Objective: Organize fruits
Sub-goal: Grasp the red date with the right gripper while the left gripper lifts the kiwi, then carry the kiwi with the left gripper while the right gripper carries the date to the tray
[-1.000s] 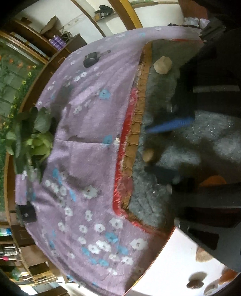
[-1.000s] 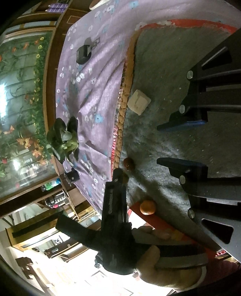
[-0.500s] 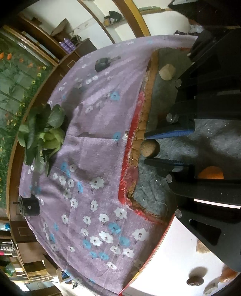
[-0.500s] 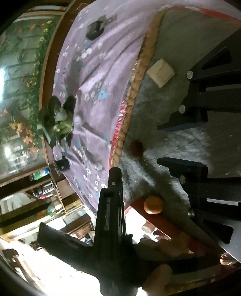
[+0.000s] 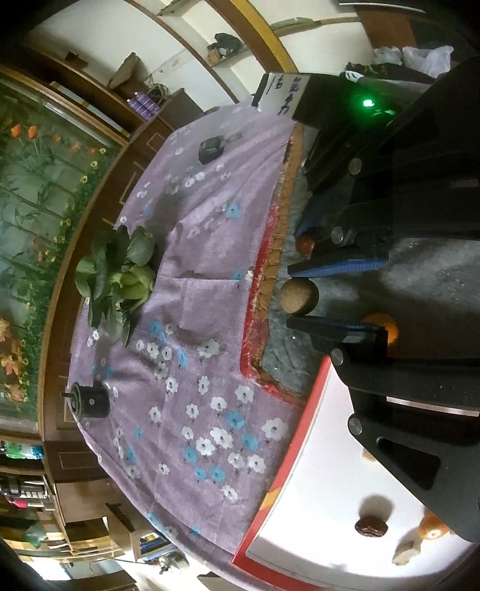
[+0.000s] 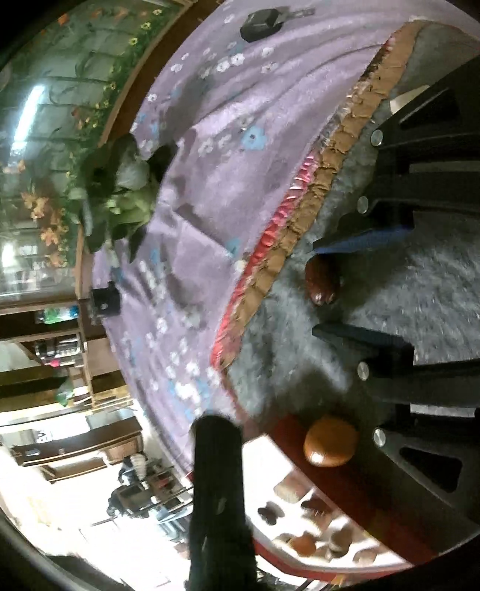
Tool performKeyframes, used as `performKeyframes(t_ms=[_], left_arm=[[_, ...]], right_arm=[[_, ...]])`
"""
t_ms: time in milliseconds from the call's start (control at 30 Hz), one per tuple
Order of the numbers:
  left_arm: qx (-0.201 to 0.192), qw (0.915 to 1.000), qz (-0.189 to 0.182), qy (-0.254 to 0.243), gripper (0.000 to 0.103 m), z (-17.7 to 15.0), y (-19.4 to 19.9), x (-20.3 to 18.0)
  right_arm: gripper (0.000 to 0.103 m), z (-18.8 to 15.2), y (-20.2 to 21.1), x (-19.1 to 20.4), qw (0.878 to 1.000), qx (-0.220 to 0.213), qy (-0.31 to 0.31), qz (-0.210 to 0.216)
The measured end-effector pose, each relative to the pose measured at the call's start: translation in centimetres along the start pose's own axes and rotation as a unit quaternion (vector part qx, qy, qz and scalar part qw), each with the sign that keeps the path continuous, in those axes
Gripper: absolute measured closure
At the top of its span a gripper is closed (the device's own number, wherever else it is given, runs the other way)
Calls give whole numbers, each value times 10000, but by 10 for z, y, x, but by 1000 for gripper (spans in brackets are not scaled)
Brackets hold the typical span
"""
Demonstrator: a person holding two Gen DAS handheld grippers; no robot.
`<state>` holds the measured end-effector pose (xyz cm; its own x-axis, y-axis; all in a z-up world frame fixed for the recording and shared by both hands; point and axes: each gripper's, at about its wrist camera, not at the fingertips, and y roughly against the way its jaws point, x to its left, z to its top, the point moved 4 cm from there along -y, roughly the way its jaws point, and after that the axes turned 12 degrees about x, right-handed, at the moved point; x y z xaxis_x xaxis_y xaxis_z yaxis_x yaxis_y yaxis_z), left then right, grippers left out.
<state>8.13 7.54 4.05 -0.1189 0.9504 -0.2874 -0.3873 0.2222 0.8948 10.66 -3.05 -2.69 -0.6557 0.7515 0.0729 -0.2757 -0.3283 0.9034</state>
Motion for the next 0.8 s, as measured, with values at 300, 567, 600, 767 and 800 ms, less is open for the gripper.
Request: performKeyframes(t_ms=[300,567,600,767,800], left_arm=[[-57,9999,-60,90,83,-16,11,9],[-181,9994,59,300,83,-39,36,39],[-202,9992,88,330,83,-42,39,44],[-361,9980,258,450,83,-59,59,65],[-411,9975,332,459,83,-62,62,69]], right_arm=[[85,-17,29,5,9993,-274,-177,185],[85,-35,60,46,9977,-473,-138,461],[85,-37,62,53,9975,-498,-103,487],[85,-38,67,86,9967,-536,75,610],[85,-37,67,92,9965,-539,122,624]])
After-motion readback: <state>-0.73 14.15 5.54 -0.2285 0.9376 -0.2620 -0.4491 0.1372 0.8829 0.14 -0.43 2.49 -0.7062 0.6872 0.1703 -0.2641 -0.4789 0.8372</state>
